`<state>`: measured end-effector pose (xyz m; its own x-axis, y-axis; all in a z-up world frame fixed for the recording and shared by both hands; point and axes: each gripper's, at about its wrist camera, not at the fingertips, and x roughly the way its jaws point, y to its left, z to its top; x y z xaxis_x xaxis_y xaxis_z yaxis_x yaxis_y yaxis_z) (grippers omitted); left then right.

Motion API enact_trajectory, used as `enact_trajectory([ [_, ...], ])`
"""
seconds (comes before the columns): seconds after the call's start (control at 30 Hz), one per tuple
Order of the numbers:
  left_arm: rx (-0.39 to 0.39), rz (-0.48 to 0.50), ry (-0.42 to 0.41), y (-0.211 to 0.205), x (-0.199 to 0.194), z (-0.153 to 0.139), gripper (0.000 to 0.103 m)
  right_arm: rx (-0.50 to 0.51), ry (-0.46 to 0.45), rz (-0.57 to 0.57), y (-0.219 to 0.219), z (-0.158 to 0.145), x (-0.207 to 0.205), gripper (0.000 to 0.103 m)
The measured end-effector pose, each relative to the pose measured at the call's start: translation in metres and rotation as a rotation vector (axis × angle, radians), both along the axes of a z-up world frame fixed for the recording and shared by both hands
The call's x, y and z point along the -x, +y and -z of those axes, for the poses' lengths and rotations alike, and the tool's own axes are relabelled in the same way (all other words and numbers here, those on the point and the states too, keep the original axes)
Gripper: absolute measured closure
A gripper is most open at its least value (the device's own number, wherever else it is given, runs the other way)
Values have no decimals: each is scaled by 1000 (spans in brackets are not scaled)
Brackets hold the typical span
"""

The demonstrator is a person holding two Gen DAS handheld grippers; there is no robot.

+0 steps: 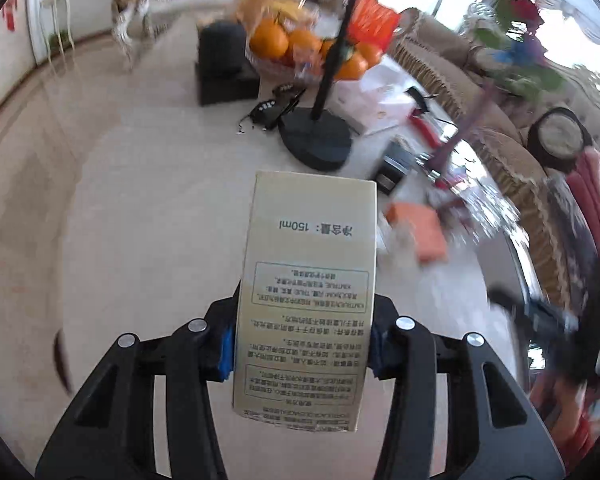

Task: Collect trash
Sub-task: 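Grasp the cream box with the left tool while the right tool grasps the black PYAMY box, then carry both boxes over the wastebasket and open both tools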

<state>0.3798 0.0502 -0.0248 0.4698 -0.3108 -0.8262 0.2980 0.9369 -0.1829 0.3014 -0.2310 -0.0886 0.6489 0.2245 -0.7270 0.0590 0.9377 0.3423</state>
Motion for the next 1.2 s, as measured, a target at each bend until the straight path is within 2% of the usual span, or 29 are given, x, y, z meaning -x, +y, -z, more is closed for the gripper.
enact_trajectory([
  [0.07, 4, -1, -29, 6, 56, -13, 55, -18, -14, -32, 2, -10, 31, 63],
  [0.1, 13, 2, -30, 6, 77, -13, 55, -8, -26, -57, 6, -18, 61, 63],
  [0.23, 63, 54, -13, -11, 206, -9, 55, -9, -23, -148, 21, -28, 158, 63],
  [0.3, 85, 57, 28, -23, 264, 8, 55, 2, 10, -191, 31, -23, 209, 63],
  [0.37, 132, 40, 95, -30, 300, 29, 55, 15, 63, -209, 36, -11, 237, 63],
  [0.43, 152, 24, 171, -36, 326, 62, 55, 23, 164, -225, 43, 18, 257, 63],
  [0.47, 137, 12, 207, -41, 336, 86, 55, 28, 206, -228, 45, 33, 261, 63],
  [0.63, 41, 25, 397, -59, 346, 191, 54, 104, 448, -267, 63, 127, 250, 63],
  [0.73, 8, 23, 503, -66, 339, 238, 54, 118, 576, -272, 70, 176, 239, 63],
  [0.8, 4, 3, 544, -67, 334, 258, 50, 151, 634, -282, 76, 201, 233, 63],
  [0.83, 6, 0, 560, -64, 335, 263, 36, 160, 658, -285, 78, 209, 233, 63],
  [0.9, 0, -15, 548, -66, 332, 268, 31, 166, 702, -271, 77, 222, 236, 59],
  [0.93, -1, -22, 525, -66, 330, 268, 24, 163, 722, -251, 74, 227, 236, 55],
  [0.97, -2, -35, 515, -64, 332, 268, 16, 154, 735, -229, 70, 230, 237, 42],
  [1.0, 4, -48, 517, -61, 331, 268, 13, 119, 740, -209, 65, 231, 239, 32],
  [1.1, 5, -85, 533, -53, 331, 269, 13, 72, 740, -187, 55, 228, 244, 31],
  [1.2, -33, -100, 532, -52, 330, 265, 13, 100, 716, -198, 57, 217, 245, 31],
])
